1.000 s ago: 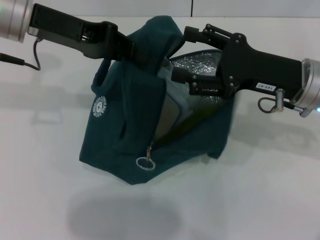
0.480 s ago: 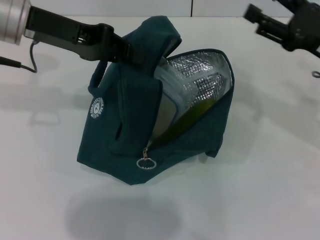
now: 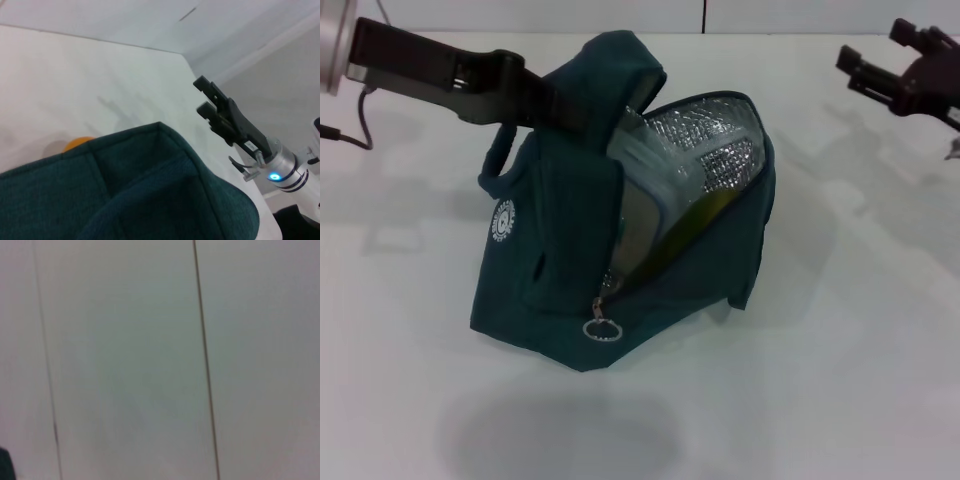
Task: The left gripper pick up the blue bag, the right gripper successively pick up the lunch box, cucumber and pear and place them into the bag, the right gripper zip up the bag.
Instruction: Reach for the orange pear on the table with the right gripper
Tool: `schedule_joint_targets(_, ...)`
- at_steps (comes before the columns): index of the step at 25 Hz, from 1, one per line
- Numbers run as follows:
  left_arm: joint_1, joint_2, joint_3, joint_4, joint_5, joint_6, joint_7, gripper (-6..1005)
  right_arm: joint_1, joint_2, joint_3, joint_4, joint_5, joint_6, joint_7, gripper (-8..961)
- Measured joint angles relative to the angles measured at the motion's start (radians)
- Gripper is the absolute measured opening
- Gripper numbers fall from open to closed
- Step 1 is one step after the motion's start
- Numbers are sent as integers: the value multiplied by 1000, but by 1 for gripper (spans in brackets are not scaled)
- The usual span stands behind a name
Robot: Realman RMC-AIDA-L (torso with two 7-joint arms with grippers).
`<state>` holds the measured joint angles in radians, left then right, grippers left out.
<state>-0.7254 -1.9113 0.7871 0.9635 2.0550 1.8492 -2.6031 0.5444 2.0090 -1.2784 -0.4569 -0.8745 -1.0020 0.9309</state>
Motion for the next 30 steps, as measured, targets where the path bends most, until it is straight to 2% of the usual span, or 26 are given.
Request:
schedule_joint_targets(8, 21, 9, -18, 1, 0, -1, 1, 44, 64, 15, -107, 6, 1, 92, -36, 858)
schedule_joint_targets(14, 47, 34, -55, 2, 0, -1, 8, 44, 73, 18, -178, 4, 8, 68, -32, 858)
schedule_joint_targets(21, 83, 66, -87, 5, -1, -1, 14, 44, 71, 19, -201, 6, 9, 39, -29, 857)
schedule_joint_targets(30, 80, 68, -96, 1, -1, 1, 20, 44, 118, 19, -244, 43, 10, 74, -29, 856)
